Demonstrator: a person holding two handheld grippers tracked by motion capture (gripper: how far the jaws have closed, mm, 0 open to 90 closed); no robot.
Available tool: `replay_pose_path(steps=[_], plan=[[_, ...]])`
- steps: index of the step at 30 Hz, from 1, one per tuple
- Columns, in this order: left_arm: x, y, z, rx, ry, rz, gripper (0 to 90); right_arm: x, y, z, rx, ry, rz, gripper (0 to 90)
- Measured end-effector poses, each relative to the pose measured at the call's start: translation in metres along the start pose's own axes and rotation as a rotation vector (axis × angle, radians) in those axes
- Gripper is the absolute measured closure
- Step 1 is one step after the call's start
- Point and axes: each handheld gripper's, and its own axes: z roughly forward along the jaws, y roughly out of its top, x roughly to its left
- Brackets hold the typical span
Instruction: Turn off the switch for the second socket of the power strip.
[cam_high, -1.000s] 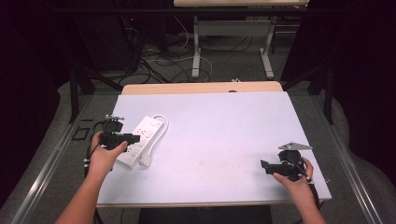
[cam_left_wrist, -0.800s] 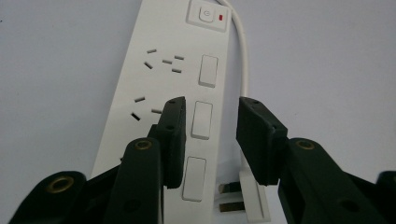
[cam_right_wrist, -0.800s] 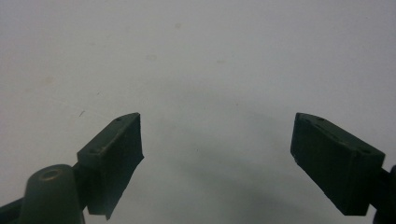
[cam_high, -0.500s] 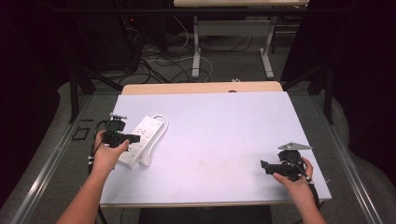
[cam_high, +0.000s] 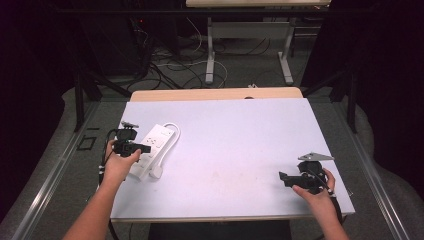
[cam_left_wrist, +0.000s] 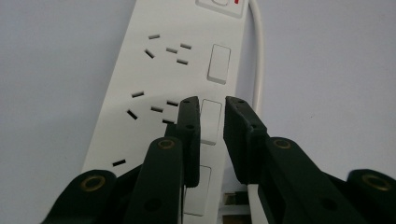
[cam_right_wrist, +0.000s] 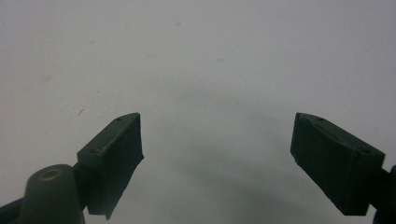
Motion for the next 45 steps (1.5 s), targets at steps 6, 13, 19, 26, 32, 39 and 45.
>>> replay_pose_path(steps=[6,13,19,26,32,39,45], plan=[[0.003,0.0,0.005,0.019,0.005,-0.019,80.1,0.0,0.0,0.0,-0.001,0.002,-0.004,16.4],[0.005,0.0,0.009,0.025,0.003,-0.038,82.0,-0.001,0.0,0.001,0.0,0.006,-0.008,16.5],[0.004,0.0,0.012,0.039,-0.008,-0.048,83.9,-0.001,-0.001,0.001,-0.002,0.008,-0.008,16.5],[0.003,0.002,0.015,0.051,0.004,-0.045,84.5,-0.001,-0.001,0.002,0.0,0.008,-0.009,16.5],[0.002,0.002,0.018,0.073,0.021,-0.029,84.9,-0.001,-0.001,0.002,0.0,0.012,-0.009,16.5],[0.002,0.002,0.018,0.076,0.021,-0.027,86.8,-0.001,-0.001,0.002,0.004,0.016,-0.008,16.5],[0.001,0.002,0.018,0.072,0.027,-0.023,87.3,-0.001,-0.001,0.002,0.004,0.017,-0.008,16.5]])
